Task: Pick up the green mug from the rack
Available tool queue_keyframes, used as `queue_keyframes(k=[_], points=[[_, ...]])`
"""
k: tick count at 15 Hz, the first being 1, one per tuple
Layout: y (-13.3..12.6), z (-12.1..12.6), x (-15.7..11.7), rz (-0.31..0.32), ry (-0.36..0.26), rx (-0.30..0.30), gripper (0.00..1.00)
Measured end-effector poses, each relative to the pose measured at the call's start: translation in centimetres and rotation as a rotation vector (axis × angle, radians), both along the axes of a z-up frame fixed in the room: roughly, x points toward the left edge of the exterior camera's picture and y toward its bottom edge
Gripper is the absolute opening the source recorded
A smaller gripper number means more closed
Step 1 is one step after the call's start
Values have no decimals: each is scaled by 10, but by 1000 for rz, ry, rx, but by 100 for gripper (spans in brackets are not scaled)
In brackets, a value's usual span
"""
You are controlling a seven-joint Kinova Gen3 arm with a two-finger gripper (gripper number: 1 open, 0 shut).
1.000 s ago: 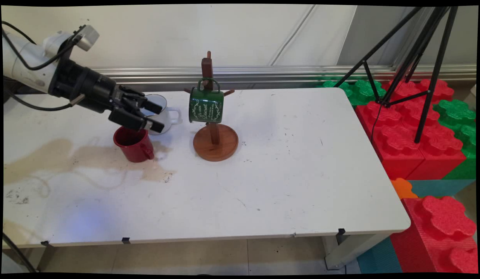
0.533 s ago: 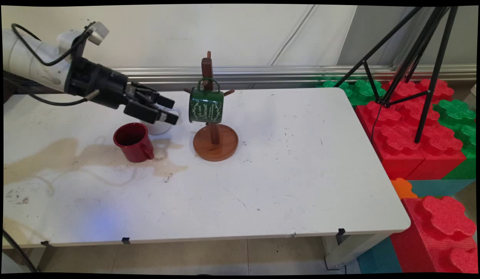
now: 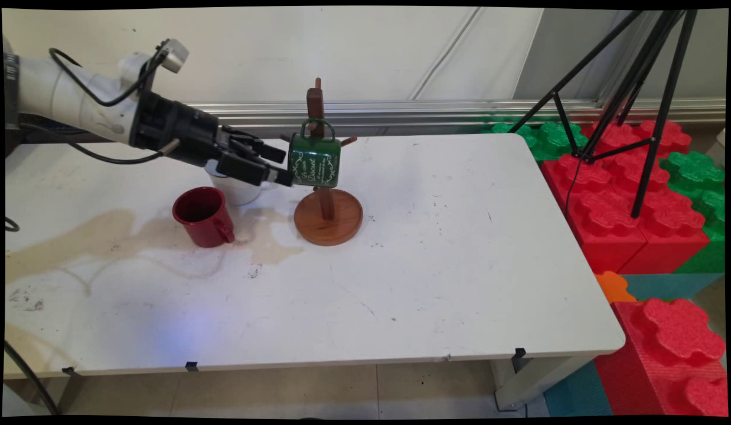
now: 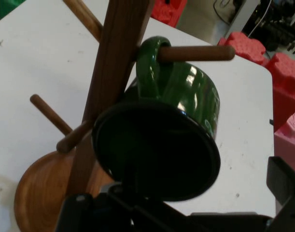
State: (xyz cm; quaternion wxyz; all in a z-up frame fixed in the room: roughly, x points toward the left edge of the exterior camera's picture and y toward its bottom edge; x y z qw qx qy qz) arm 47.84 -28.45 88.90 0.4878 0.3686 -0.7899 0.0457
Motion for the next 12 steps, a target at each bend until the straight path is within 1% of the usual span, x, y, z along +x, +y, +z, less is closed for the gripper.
queue_keyframes(k=[12], points=[[-12, -16, -16, 10, 30, -8, 100]])
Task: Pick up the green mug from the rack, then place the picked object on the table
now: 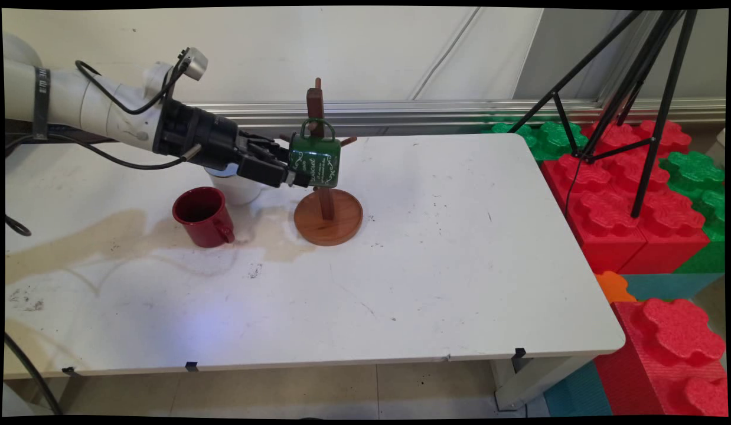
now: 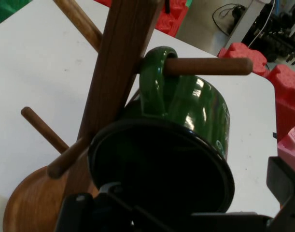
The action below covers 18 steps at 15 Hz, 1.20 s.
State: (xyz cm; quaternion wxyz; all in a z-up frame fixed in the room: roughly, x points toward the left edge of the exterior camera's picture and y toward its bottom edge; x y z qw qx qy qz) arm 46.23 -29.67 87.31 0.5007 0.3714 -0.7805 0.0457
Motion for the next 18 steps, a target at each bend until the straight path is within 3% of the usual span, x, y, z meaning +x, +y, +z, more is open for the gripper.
queue_keyframes(k=[2, 3, 18], points=[[-1, -2, -1, 3, 4, -1, 100], [-2, -3, -2, 4, 5, -1, 0], [-7, -2, -2, -12, 17, -4, 0]])
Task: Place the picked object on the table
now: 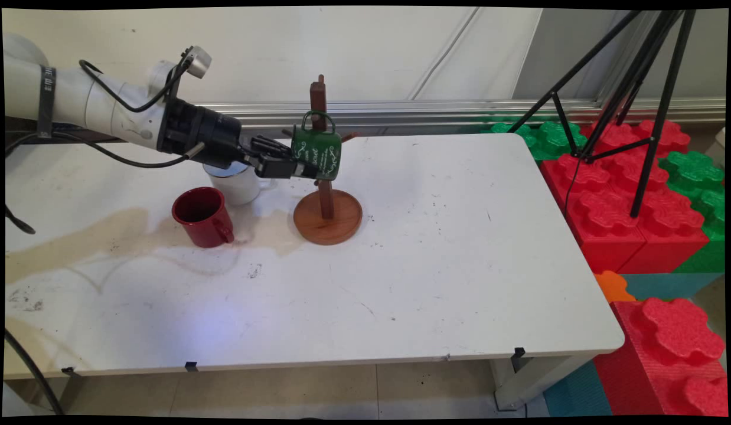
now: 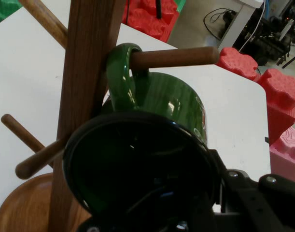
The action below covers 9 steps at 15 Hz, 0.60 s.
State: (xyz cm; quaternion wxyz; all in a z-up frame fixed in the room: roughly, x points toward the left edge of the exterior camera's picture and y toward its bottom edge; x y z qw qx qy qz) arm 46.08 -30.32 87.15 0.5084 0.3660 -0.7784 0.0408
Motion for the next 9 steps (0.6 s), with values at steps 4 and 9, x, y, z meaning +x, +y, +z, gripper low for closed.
queue_keyframes(k=[4, 9], points=[[-1, 4, 1, -10, 6, -5, 0], [-2, 11, 1, -27, 22, -4, 0]])
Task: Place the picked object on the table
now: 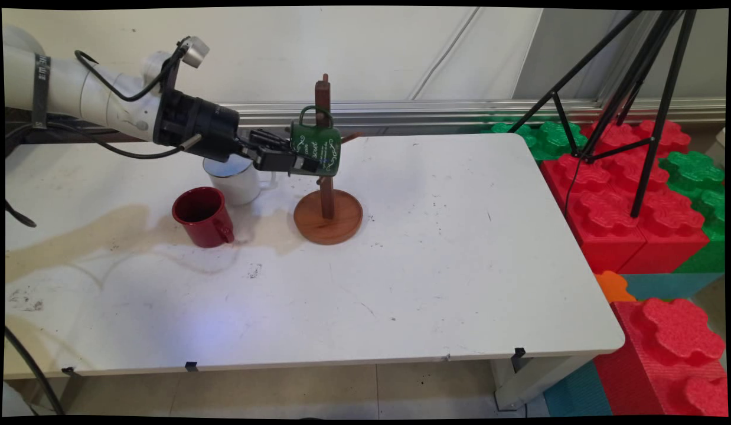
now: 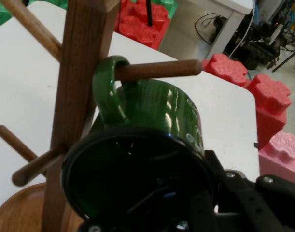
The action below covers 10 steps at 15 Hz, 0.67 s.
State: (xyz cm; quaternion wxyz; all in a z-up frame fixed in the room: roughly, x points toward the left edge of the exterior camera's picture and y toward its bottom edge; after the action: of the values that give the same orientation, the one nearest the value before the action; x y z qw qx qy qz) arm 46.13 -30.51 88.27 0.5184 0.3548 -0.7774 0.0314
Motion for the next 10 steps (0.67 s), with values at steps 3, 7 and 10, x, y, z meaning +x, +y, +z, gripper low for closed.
queue_keyframes(k=[3, 7, 10], points=[[2, 5, -1, -18, 11, 5, 0], [8, 9, -2, -43, 23, 17, 0], [14, 13, -5, -64, 33, 29, 0]])
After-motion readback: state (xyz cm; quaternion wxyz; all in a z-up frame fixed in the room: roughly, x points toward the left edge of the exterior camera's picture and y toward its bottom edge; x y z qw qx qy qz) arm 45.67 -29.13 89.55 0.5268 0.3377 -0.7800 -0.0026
